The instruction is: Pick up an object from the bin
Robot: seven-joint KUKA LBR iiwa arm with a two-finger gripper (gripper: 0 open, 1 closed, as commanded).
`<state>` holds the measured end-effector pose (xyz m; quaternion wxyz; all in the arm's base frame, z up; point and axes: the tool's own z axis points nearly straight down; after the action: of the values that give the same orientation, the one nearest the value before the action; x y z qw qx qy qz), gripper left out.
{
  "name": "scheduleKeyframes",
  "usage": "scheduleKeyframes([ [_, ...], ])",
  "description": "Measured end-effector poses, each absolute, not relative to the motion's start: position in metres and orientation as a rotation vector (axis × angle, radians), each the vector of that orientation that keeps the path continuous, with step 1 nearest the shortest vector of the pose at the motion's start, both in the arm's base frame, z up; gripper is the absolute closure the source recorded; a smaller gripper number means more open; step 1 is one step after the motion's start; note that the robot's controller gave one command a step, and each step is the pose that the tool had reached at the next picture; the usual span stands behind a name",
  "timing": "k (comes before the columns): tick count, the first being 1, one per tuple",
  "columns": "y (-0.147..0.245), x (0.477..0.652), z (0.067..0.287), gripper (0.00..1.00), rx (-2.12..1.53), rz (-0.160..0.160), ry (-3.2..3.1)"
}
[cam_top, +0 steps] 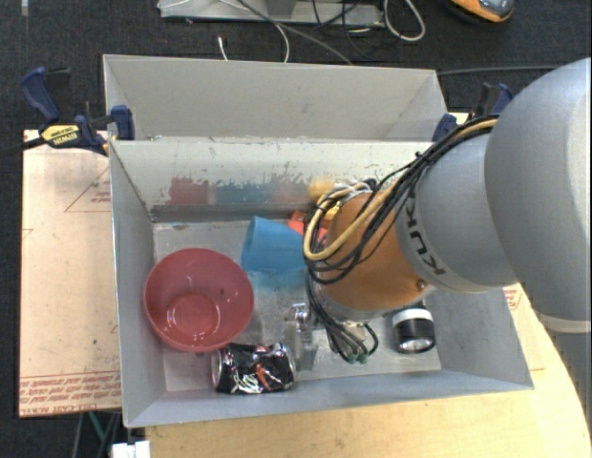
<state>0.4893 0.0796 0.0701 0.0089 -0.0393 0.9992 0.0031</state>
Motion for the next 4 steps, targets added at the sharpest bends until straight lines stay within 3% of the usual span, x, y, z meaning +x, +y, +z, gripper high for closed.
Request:
scheduleKeyframes([
  [1,0.107,0.514,0.070,1.00,-0.089,-0.001,3.116],
  [2,0.144,0.496,0.070,1.00,-0.365,0.000,3.103],
  [3,0.173,0.489,0.070,1.00,-0.388,-0.003,3.093],
  [4,0.182,0.493,0.070,1.00,-0.423,-0.007,3.090],
])
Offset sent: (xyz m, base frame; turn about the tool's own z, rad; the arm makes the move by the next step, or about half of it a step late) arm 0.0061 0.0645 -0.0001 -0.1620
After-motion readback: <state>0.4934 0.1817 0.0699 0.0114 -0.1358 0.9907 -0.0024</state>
